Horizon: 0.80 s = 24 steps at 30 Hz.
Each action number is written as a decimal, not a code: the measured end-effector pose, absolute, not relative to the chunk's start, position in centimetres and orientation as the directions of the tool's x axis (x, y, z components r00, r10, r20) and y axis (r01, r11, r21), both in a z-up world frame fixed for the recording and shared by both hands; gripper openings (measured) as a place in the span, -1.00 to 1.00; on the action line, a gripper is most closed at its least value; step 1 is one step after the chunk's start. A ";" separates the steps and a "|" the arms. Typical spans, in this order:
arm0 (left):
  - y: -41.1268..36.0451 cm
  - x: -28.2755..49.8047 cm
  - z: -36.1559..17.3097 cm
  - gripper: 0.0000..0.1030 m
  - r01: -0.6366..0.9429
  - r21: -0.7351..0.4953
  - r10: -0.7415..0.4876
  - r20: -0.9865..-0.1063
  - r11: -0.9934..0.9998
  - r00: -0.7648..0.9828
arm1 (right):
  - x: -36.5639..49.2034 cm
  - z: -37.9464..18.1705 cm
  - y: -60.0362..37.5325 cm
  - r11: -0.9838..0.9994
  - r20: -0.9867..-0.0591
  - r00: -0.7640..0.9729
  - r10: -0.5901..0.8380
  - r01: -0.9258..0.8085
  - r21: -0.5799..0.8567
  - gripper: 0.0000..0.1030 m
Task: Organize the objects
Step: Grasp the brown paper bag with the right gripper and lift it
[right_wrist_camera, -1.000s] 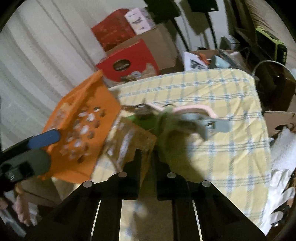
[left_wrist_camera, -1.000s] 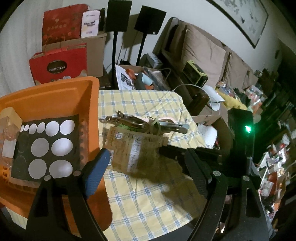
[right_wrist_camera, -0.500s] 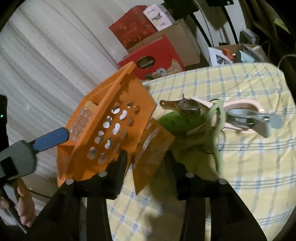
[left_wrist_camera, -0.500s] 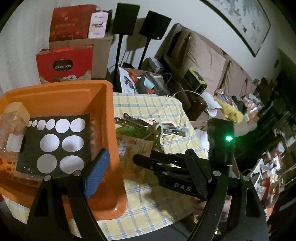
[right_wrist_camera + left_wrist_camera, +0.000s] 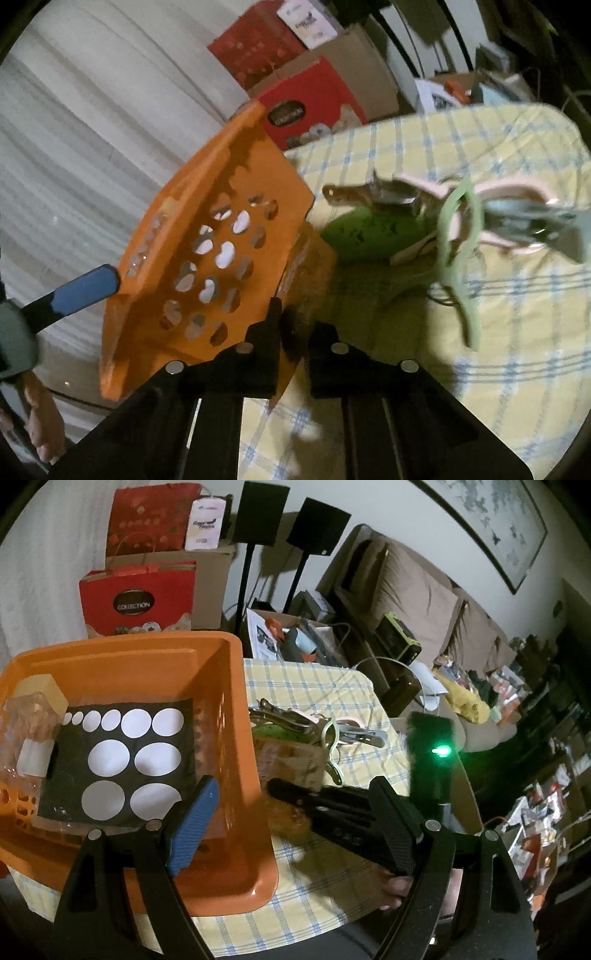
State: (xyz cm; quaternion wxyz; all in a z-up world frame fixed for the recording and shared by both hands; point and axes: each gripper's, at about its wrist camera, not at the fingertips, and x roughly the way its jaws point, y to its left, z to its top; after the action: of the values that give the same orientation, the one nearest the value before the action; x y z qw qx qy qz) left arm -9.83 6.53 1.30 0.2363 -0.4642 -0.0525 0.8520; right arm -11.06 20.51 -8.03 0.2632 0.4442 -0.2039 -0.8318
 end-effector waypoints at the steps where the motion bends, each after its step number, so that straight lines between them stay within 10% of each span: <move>1: 6.7 -9.8 1.4 0.57 -0.362 -0.301 0.449 -0.769 -0.882 -0.455 | -10.7 -7.6 21.0 -0.785 -0.635 -0.475 -0.610 0.250 0.567 -0.91; 24: 16.3 -12.8 -0.1 0.56 -0.605 -0.003 0.220 -0.933 -0.796 -0.285 | -3.6 -1.9 33.6 -0.852 -0.632 -0.621 -0.465 0.119 0.509 -0.91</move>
State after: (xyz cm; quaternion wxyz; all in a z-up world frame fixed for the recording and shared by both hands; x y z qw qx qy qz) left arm -12.78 16.32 -0.13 0.2642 -0.5363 0.1794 0.7813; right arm -3.58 33.59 -1.92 0.1670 0.4023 -0.2145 -0.8742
